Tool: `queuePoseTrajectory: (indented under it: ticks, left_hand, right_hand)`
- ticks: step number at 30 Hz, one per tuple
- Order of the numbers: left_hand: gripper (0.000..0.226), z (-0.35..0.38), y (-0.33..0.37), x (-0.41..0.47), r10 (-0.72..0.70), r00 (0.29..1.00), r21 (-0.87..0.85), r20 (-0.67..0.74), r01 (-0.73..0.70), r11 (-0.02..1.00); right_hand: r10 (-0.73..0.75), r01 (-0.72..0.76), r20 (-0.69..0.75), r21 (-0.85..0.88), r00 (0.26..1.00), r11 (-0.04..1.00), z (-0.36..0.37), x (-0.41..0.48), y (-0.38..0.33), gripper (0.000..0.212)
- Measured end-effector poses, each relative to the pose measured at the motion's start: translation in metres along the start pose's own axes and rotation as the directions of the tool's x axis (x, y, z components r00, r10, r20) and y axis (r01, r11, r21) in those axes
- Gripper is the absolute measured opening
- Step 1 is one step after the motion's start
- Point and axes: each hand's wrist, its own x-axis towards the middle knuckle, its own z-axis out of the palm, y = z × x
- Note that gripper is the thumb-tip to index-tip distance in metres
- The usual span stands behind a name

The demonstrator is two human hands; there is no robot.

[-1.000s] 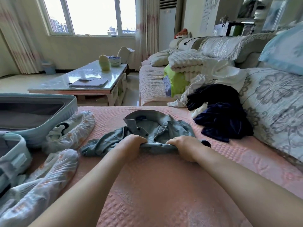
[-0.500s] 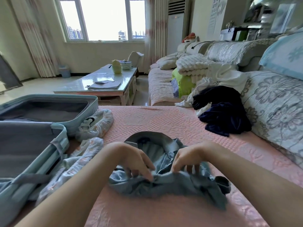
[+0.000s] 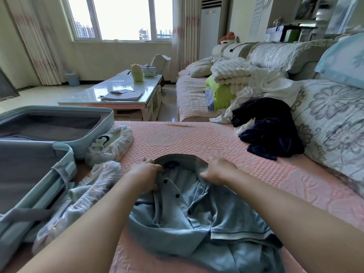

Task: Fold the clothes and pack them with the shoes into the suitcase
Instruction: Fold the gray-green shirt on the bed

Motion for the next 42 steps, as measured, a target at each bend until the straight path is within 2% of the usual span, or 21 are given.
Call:
queuePoseTrajectory:
  ticks: [2, 3, 6, 10, 13, 15, 16, 18, 19, 20, 22, 24, 25, 27, 29, 31, 33, 35, 38, 40, 42]
  left_hand:
    - [0.055, 0.000, 0.002, 0.006, -0.073, 0.997, 0.129, -0.019, 0.075, 0.989]
    - [0.054, -0.001, 0.003, 0.009, -0.119, 0.993, 0.166, -0.028, 0.122, 0.979]
    - [0.039, -0.006, 0.005, 0.021, -0.260, 0.965, 0.105, -0.021, 0.261, 0.960]
    - [0.026, -0.018, 0.000, 0.040, -0.356, 0.931, -0.253, -0.082, 0.326, 0.911]
    - [0.026, -0.027, 0.003, 0.061, -0.478, 0.847, -0.610, -0.232, 0.256, 0.750]
    - [0.025, -0.036, 0.010, 0.079, -0.582, 0.755, -0.809, -0.302, 0.120, 0.575]
    - [0.025, -0.042, 0.015, 0.088, -0.616, 0.722, -0.875, -0.316, 0.030, 0.484]
    - [0.044, -0.050, 0.025, 0.101, -0.613, 0.729, -0.934, -0.303, -0.100, 0.342]
    - [0.060, -0.050, 0.030, 0.105, -0.584, 0.759, -0.938, -0.288, -0.102, 0.331]
    - [0.076, -0.048, 0.035, 0.106, -0.543, 0.793, -0.926, -0.277, -0.070, 0.371]
    - [0.092, -0.038, 0.044, 0.107, -0.469, 0.842, -0.875, -0.265, -0.006, 0.484]
    - [0.092, -0.025, 0.051, 0.109, -0.395, 0.881, -0.831, -0.260, 0.004, 0.557]
    - [0.089, -0.021, 0.054, 0.111, -0.349, 0.897, -0.802, -0.270, -0.009, 0.598]
    - [0.074, -0.016, 0.059, 0.110, -0.220, 0.925, -0.686, -0.311, -0.058, 0.725]
    - [0.054, -0.015, 0.065, 0.106, -0.064, 0.930, -0.552, -0.361, -0.158, 0.819]
    - [0.035, -0.018, 0.073, 0.097, 0.077, 0.938, -0.503, -0.338, -0.249, 0.828]
    - [0.023, -0.022, 0.082, 0.084, 0.200, 0.940, -0.443, -0.278, -0.310, 0.841]
    - [0.017, -0.021, 0.090, 0.070, 0.287, 0.927, -0.356, -0.242, -0.361, 0.862]
    - [0.024, -0.012, 0.097, 0.048, 0.344, 0.920, -0.324, -0.186, -0.388, 0.863]
    - [0.034, -0.006, 0.101, 0.034, 0.376, 0.915, -0.279, -0.149, -0.404, 0.871]
    - [0.042, -0.006, 0.103, 0.022, 0.405, 0.906, -0.221, -0.121, -0.422, 0.879]
  right_hand:
    - [0.032, -0.031, -0.016, 0.069, 0.999, 0.997, 0.001, 0.005, -0.002, 0.018]
    - [0.040, -0.037, -0.025, 0.119, 0.999, 0.992, 0.000, 0.008, -0.003, 0.008]
    - [0.071, -0.058, -0.024, 0.361, 0.997, 0.931, -0.008, 0.019, -0.005, 0.014]
    - [0.213, -0.122, -0.034, 0.727, 0.977, 0.675, -0.020, 0.036, -0.004, 0.023]
    - [0.333, 0.012, -0.112, 0.957, 0.936, 0.290, -0.023, 0.064, 0.001, 0.010]
    - [0.398, 0.215, -0.321, 0.933, 0.859, 0.290, -0.025, 0.080, 0.005, 0.003]
    - [0.372, 0.302, -0.395, 0.910, 0.840, 0.285, -0.024, 0.086, 0.008, 0.009]
    - [0.193, 0.354, -0.383, 0.920, 0.903, 0.168, -0.020, 0.097, 0.014, 0.037]
    - [0.076, 0.323, -0.339, 0.931, 0.938, 0.168, -0.015, 0.102, 0.019, 0.056]
    - [-0.024, 0.293, -0.295, 0.928, 0.955, 0.230, -0.010, 0.107, 0.024, 0.075]
    - [-0.164, 0.256, -0.200, 0.828, 0.966, 0.500, -0.002, 0.109, 0.034, 0.088]
    - [-0.223, 0.260, -0.140, 0.630, 0.965, 0.732, -0.002, 0.099, 0.038, 0.073]
    - [-0.240, 0.266, -0.120, 0.539, 0.963, 0.799, -0.003, 0.094, 0.040, 0.064]
    - [-0.252, 0.249, -0.051, 0.435, 0.966, 0.866, -0.006, 0.083, 0.043, 0.062]
    - [-0.264, 0.232, 0.069, 0.303, 0.962, 0.924, -0.009, 0.070, 0.045, 0.080]
    - [-0.232, 0.220, 0.181, 0.084, 0.956, 0.972, -0.005, 0.058, 0.047, 0.097]
    - [-0.186, 0.200, 0.201, -0.048, 0.962, 0.979, 0.000, 0.043, 0.048, 0.100]
    - [-0.175, 0.188, 0.137, -0.081, 0.975, 0.979, 0.007, 0.031, 0.050, 0.083]
    - [-0.195, 0.190, -0.086, -0.068, 0.977, 0.979, 0.005, 0.017, 0.058, 0.031]
    - [-0.132, 0.136, -0.254, -0.003, 0.958, 0.991, -0.004, 0.011, 0.070, 0.023]
    - [-0.079, 0.034, -0.442, -0.108, 0.894, 0.994, -0.013, 0.007, 0.089, 0.026]
